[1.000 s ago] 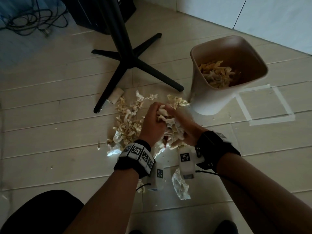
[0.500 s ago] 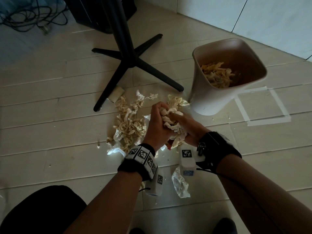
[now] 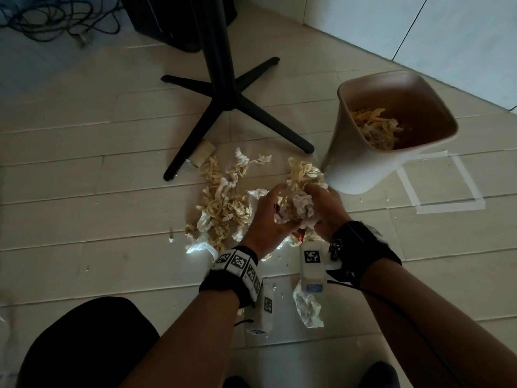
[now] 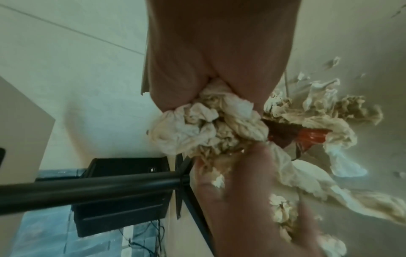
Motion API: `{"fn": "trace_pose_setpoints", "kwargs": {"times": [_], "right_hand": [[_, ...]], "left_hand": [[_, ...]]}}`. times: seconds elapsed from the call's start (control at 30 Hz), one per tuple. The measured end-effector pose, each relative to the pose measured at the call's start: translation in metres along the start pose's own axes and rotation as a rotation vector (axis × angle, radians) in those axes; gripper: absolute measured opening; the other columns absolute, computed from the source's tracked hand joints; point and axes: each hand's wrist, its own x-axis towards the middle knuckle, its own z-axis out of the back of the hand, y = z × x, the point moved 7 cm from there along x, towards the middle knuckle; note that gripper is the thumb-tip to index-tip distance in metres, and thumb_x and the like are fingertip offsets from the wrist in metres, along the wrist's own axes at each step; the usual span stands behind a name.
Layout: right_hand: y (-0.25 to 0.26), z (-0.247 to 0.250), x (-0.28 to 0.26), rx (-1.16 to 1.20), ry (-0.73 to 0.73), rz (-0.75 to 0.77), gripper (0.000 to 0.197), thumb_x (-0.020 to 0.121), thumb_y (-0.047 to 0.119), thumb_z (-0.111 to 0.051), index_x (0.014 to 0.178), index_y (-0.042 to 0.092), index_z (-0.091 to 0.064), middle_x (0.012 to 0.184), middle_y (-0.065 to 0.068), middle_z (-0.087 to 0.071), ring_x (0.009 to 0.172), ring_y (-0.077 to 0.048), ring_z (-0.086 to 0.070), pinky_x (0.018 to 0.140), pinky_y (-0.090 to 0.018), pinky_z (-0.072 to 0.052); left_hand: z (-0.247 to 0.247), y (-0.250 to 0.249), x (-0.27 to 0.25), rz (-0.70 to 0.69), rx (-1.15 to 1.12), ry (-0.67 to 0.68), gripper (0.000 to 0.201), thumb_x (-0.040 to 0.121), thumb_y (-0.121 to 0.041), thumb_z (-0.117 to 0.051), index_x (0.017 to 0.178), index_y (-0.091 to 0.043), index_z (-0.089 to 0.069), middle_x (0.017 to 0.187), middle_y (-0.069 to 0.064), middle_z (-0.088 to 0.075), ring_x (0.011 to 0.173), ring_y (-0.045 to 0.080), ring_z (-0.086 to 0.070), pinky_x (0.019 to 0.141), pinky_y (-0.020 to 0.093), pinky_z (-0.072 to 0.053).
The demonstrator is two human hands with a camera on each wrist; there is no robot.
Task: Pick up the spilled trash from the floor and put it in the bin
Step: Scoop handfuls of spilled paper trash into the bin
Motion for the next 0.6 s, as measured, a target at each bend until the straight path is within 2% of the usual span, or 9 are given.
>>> {"fn": "trace_pose_setpoints", "kwargs": {"times": [0.07, 0.13, 0.2, 0.23, 0.27, 0.37, 0.43, 0.5, 0.6], "right_hand": [[0.003, -0.002, -0.002, 0.033, -0.032, -0.033, 0.032, 0.089, 0.019, -0.061, 0.115, 0.002, -0.067, 0.108, -0.023, -0.073, 0.097, -0.038, -0.073, 0.088, -0.056, -0.057], [0.003, -0.005, -0.004, 0.026, -0.034, -0.051, 0.034, 0.087, 0.023, -0.063, 0.114, 0.003, -0.068, 0.110, -0.023, -0.072, 0.093, -0.035, -0.074, 0.085, -0.053, -0.059], [0.002, -0.005, -0.008, -0.038, -0.044, -0.040, 0.031, 0.091, 0.020, -0.060, 0.115, 0.001, -0.067, 0.109, -0.022, -0.072, 0.080, -0.025, -0.076, 0.065, -0.036, -0.062], [-0.001, -0.004, -0.011, -0.042, -0.055, -0.039, 0.030, 0.092, 0.017, -0.058, 0.115, -0.001, -0.066, 0.108, -0.023, -0.072, 0.078, -0.025, -0.075, 0.056, -0.031, -0.060], [-0.004, -0.001, -0.012, -0.031, -0.057, -0.037, 0.031, 0.091, 0.014, -0.058, 0.116, -0.004, -0.065, 0.107, -0.025, -0.071, 0.082, -0.029, -0.074, 0.055, -0.032, -0.059], [-0.010, 0.008, -0.012, -0.008, -0.072, -0.035, 0.035, 0.087, 0.020, -0.058, 0.111, -0.002, -0.069, 0.105, -0.024, -0.073, 0.094, -0.036, -0.072, 0.076, -0.043, -0.060], [-0.012, 0.019, -0.013, 0.023, -0.099, -0.054, 0.040, 0.085, 0.030, -0.058, 0.110, 0.001, -0.070, 0.106, -0.022, -0.074, 0.090, -0.036, -0.072, 0.076, -0.044, -0.060], [-0.016, 0.031, -0.010, 0.055, -0.085, -0.083, 0.050, 0.081, 0.034, -0.060, 0.113, -0.004, -0.065, 0.114, -0.029, -0.067, 0.081, -0.037, -0.069, 0.060, -0.040, -0.059], [-0.010, 0.034, -0.019, 0.084, 0.030, -0.081, 0.048, 0.091, 0.029, -0.055, 0.119, -0.009, -0.056, 0.105, -0.033, -0.063, 0.074, -0.033, -0.069, 0.057, -0.033, -0.056]], "left_hand": [[-0.006, 0.015, -0.005, 0.118, -0.101, 0.082, 0.082, 0.075, -0.032, -0.082, 0.143, -0.033, -0.036, 0.137, -0.003, -0.050, 0.120, 0.009, -0.054, 0.089, 0.020, -0.048], [-0.005, 0.021, -0.006, 0.178, -0.121, 0.082, 0.065, 0.078, -0.025, -0.081, 0.134, -0.025, -0.047, 0.125, 0.000, -0.061, 0.108, 0.012, -0.062, 0.087, 0.028, -0.057], [0.003, 0.017, -0.005, 0.214, -0.194, -0.006, 0.036, 0.086, -0.008, -0.071, 0.119, -0.014, -0.059, 0.113, 0.008, -0.065, 0.095, 0.019, -0.065, 0.083, 0.039, -0.060], [0.007, 0.013, -0.002, 0.209, -0.238, -0.049, 0.025, 0.087, -0.002, -0.067, 0.110, -0.013, -0.062, 0.108, 0.010, -0.065, 0.092, 0.021, -0.066, 0.082, 0.042, -0.060], [0.011, 0.009, 0.002, 0.195, -0.253, -0.094, 0.021, 0.087, 0.000, -0.064, 0.101, -0.016, -0.065, 0.104, 0.009, -0.067, 0.091, 0.023, -0.068, 0.081, 0.045, -0.061], [0.010, -0.004, 0.012, 0.173, -0.176, -0.166, 0.019, 0.078, -0.009, -0.062, 0.084, -0.027, -0.068, 0.096, 0.009, -0.073, 0.092, 0.029, -0.070, 0.080, 0.046, -0.061], [-0.004, -0.011, 0.017, 0.171, -0.174, -0.138, 0.016, 0.074, -0.014, -0.062, 0.086, -0.022, -0.069, 0.094, 0.008, -0.073, 0.092, 0.031, -0.070, 0.081, 0.049, -0.060], [-0.017, -0.016, 0.019, 0.144, -0.135, -0.093, 0.015, 0.072, -0.017, -0.062, 0.085, -0.022, -0.067, 0.088, 0.003, -0.072, 0.086, 0.025, -0.069, 0.078, 0.044, -0.059], [-0.024, -0.019, 0.020, 0.132, -0.102, -0.057, 0.016, 0.073, -0.013, -0.061, 0.087, -0.019, -0.065, 0.086, 0.002, -0.069, 0.075, 0.019, -0.063, 0.061, 0.031, -0.052]]}}
